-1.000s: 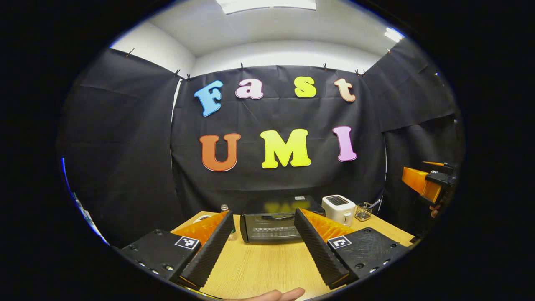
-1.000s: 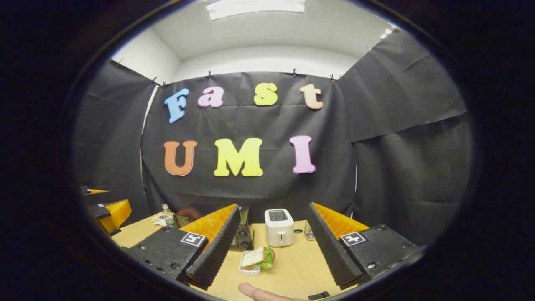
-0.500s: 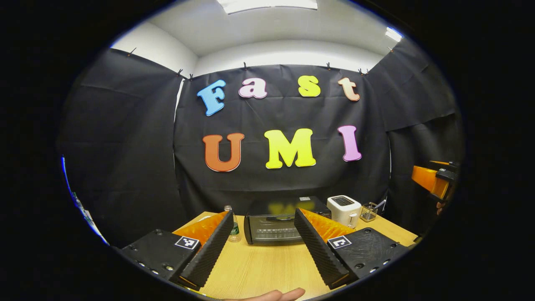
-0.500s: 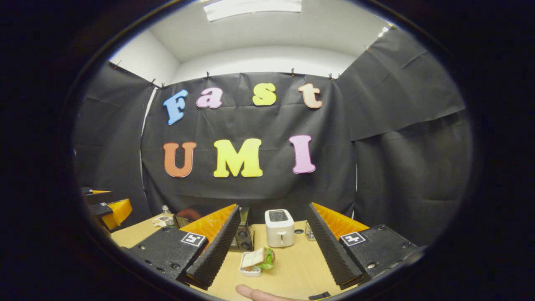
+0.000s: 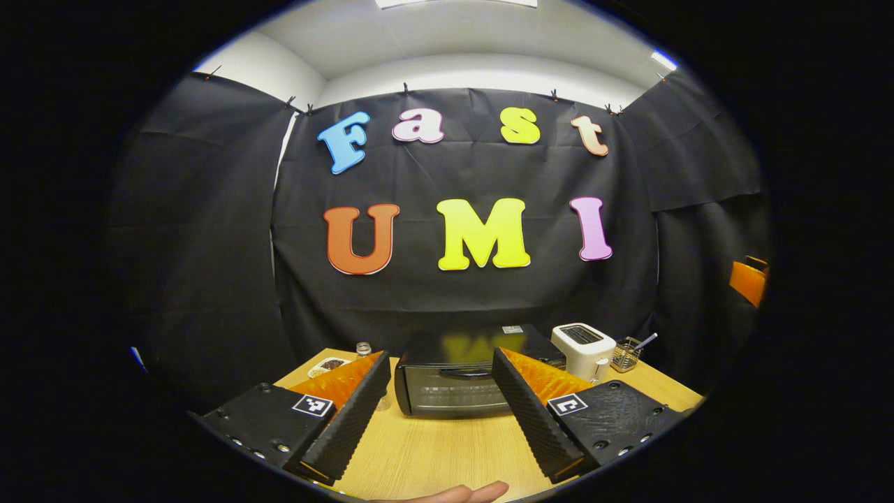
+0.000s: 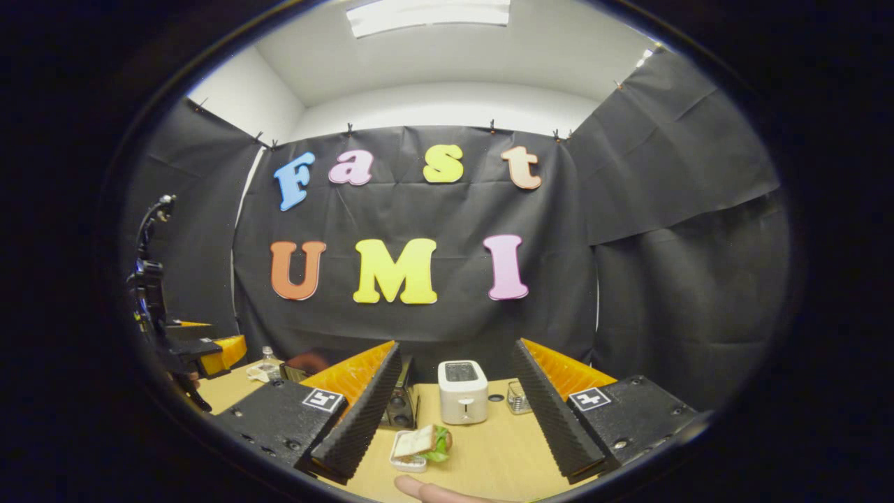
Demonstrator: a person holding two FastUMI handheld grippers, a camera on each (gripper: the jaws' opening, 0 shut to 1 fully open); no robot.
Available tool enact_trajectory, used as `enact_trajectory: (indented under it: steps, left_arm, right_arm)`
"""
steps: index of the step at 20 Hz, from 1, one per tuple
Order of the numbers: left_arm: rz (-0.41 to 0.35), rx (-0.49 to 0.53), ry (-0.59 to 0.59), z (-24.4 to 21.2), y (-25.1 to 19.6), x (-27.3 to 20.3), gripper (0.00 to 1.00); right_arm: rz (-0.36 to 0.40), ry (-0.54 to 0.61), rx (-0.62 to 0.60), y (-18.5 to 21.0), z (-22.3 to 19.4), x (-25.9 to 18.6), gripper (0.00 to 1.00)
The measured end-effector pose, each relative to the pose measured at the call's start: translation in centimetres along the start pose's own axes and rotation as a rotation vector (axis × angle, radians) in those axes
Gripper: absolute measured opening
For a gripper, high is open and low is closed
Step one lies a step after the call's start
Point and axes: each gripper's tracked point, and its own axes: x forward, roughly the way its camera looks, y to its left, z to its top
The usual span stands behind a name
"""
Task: Open the electric oven with the left hand, put the food in, and close the electric oven.
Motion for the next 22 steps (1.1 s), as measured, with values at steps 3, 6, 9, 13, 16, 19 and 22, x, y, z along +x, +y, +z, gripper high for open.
enact_trajectory:
  steps: [3,6,9,13,16,19,22]
  left_arm:
    - [-0.018,-0.018,0.063,-1.6,-0.5,4.4,0.96]
    - [-0.032,-0.004,0.119,-3.2,-1.7,8.7,0.96]
    - [-0.043,0.014,0.179,-5.4,-3.0,12.5,0.96]
    - [-0.064,-0.001,0.259,-8.0,-4.5,16.0,0.96]
    - [-0.104,-0.017,0.305,-9.7,-6.0,17.6,0.96]
    - [-0.079,0.022,0.360,-11.6,-5.9,18.9,0.96]
    - [-0.074,0.039,0.393,-12.8,-5.9,19.7,0.96]
  right_arm:
    - [-0.007,-0.007,-0.004,-1.1,-0.4,1.0,1.00]
    - [-0.002,0.003,-0.008,-1.9,-1.0,2.0,0.94]
    - [-0.002,0.001,-0.014,-2.9,-1.4,2.7,1.00]
    - [0.001,-0.001,-0.025,-4.0,-1.9,3.3,1.00]
    - [0.006,0.009,-0.019,-4.8,-2.5,3.4,1.00]
    - [0.014,0.012,-0.029,-5.1,-2.9,3.4,1.00]
    - [0.020,0.007,-0.047,-5.1,-2.8,3.2,1.00]
